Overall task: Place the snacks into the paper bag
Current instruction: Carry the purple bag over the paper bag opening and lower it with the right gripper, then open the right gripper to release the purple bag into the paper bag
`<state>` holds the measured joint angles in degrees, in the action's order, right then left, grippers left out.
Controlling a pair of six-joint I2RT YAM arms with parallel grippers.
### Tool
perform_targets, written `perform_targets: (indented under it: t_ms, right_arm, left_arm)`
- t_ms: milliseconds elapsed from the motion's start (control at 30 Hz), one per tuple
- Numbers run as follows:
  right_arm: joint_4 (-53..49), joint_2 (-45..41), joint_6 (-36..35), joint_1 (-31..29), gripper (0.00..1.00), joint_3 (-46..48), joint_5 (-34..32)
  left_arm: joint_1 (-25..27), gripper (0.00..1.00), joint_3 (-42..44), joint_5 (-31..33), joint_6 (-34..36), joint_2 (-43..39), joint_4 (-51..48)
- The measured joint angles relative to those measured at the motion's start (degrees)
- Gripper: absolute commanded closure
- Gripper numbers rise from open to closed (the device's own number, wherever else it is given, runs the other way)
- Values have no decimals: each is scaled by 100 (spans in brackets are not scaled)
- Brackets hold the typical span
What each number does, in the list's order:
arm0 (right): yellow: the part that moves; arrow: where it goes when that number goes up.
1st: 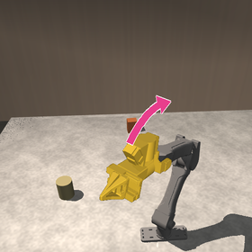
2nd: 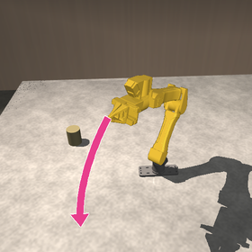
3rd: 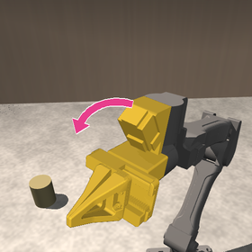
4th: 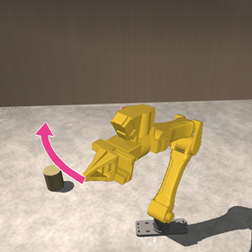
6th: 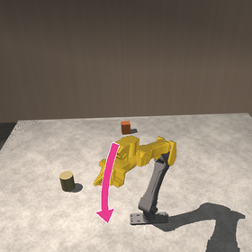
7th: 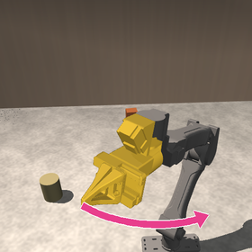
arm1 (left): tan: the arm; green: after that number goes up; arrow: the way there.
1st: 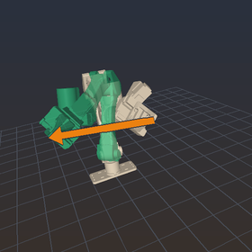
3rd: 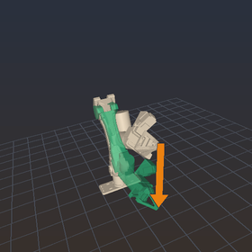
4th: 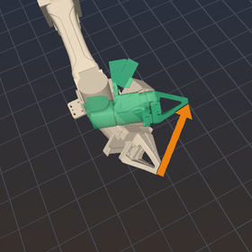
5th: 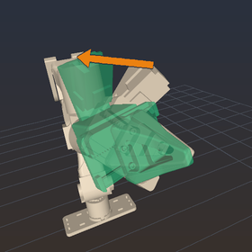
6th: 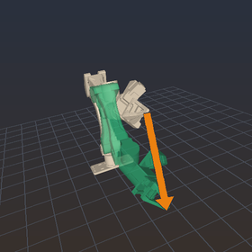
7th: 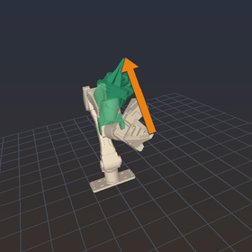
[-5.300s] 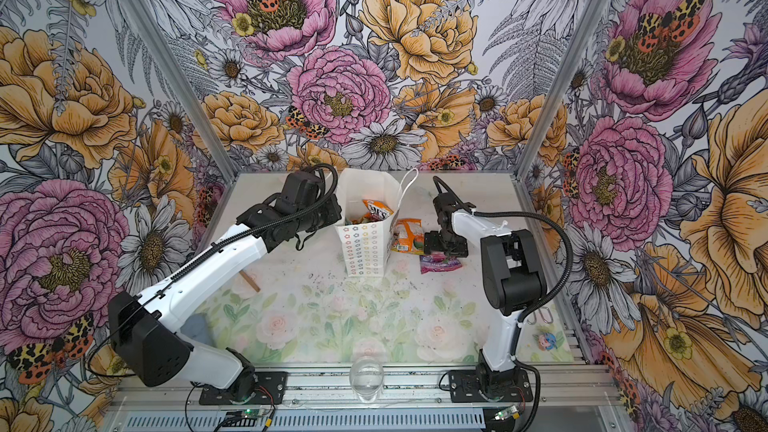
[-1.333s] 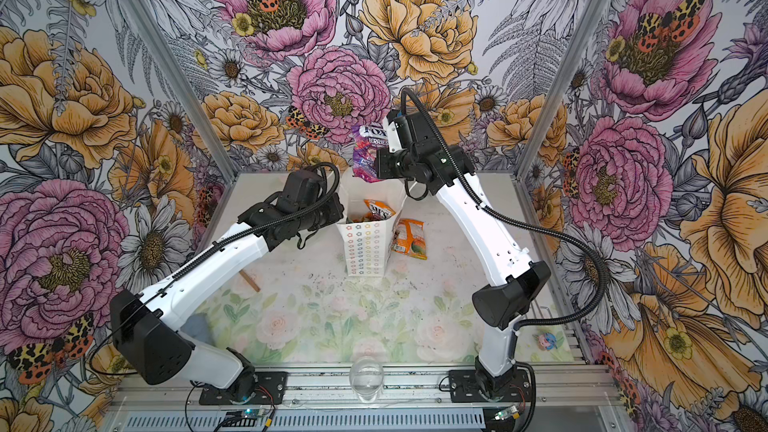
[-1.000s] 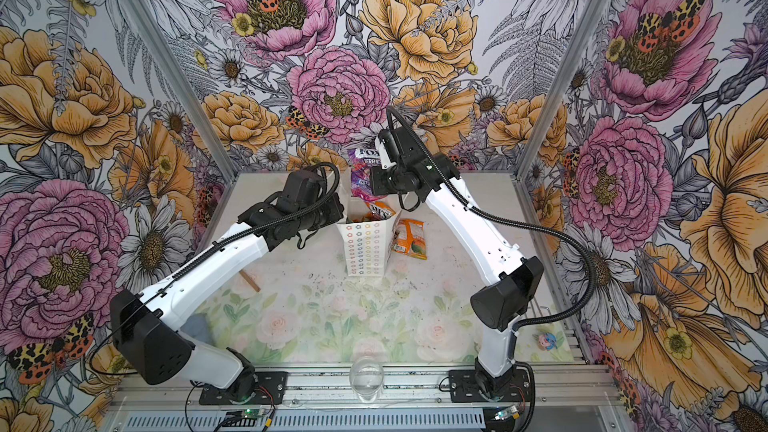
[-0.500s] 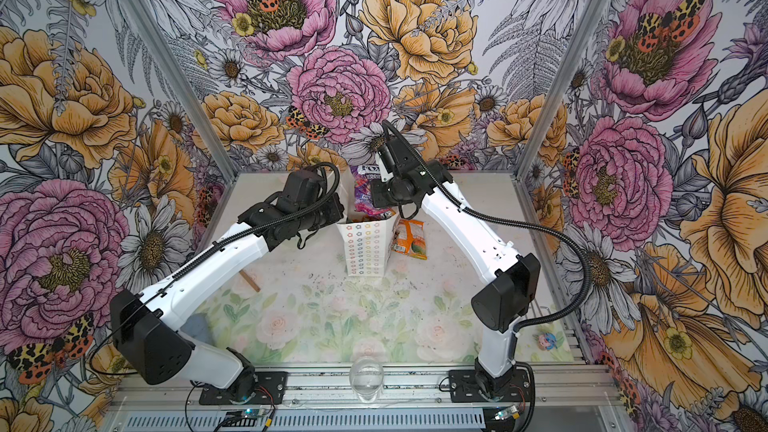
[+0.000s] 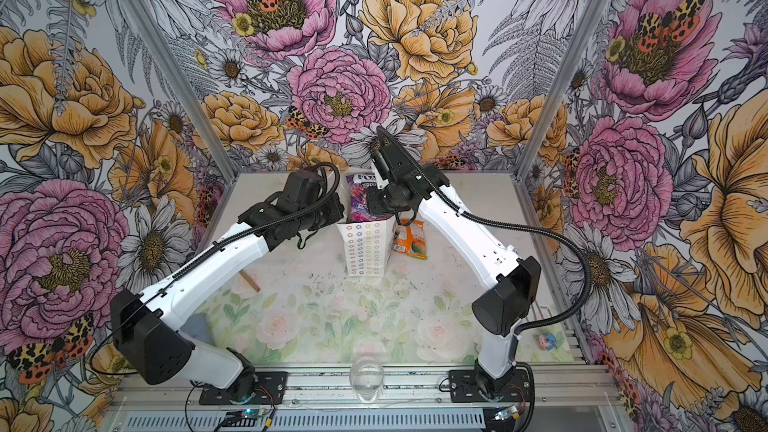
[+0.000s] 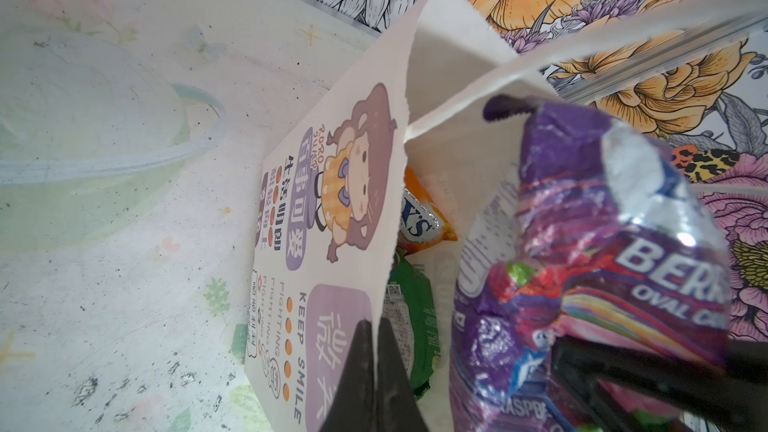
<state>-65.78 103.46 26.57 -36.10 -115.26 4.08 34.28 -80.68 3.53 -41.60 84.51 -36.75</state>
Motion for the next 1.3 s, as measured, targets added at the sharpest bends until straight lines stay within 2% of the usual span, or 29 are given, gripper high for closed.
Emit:
perform_targets:
  t_ms: [267,933,1300]
  right_arm:
    - [-221,66,63,0,99,-85,-20]
    - [-302,879,66,76,96,-874,-92]
    - [-345,1121,87,243,90,-1104,-225]
  left_arm:
    - [0,100,0,-13,0,0,15]
    - [0,100,0,-15,0,0,17]
    - [0,100,2,-15,0,0,17]
